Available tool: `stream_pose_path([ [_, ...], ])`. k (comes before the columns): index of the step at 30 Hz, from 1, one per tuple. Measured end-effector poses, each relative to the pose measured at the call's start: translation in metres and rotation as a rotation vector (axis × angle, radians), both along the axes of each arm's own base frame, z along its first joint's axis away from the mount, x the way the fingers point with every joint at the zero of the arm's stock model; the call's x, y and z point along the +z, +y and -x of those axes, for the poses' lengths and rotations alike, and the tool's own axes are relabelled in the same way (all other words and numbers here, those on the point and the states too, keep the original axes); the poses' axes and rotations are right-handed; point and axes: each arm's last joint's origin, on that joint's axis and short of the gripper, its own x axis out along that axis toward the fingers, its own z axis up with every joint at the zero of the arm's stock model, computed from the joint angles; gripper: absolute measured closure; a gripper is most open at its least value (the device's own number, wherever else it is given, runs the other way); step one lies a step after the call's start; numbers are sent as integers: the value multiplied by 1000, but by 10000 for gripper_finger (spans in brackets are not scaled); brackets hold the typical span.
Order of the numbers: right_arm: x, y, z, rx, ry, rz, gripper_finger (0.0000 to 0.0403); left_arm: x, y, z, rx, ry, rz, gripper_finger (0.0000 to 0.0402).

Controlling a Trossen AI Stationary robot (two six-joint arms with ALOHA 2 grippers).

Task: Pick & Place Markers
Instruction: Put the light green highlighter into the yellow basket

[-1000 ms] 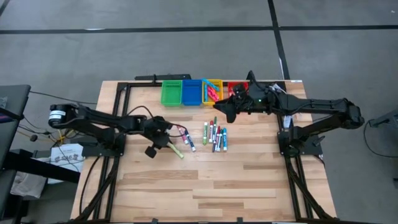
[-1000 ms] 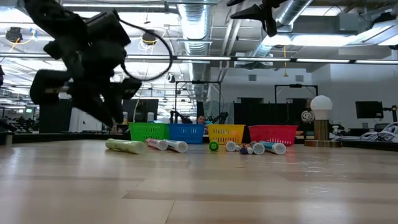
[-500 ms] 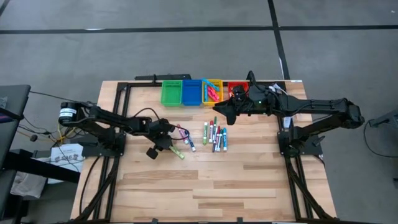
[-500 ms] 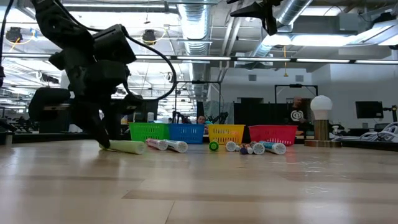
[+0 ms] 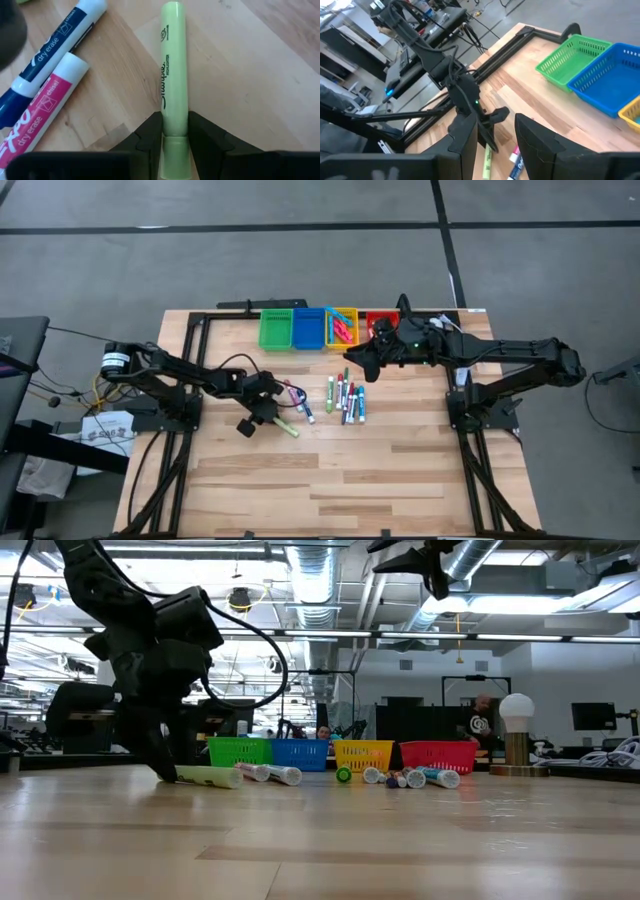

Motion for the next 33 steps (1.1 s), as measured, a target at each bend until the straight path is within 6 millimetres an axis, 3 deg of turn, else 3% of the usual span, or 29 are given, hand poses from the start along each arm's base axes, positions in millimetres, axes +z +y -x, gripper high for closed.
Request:
stream_pose_path([
  [10, -4, 1, 1, 2, 42, -3, 280, 2, 0, -1, -7, -22, 10, 312],
  [22, -9, 10, 3, -21, 102, 18, 280, 29, 3, 2, 29, -155, -51, 312],
  [28, -9, 15, 3, -3, 103, 19, 280, 46, 17, -1, 131, -282, -98, 312],
  [33, -9, 17, 3, 3, 105, 19, 280, 70, 41, -5, 334, -481, -43, 312],
])
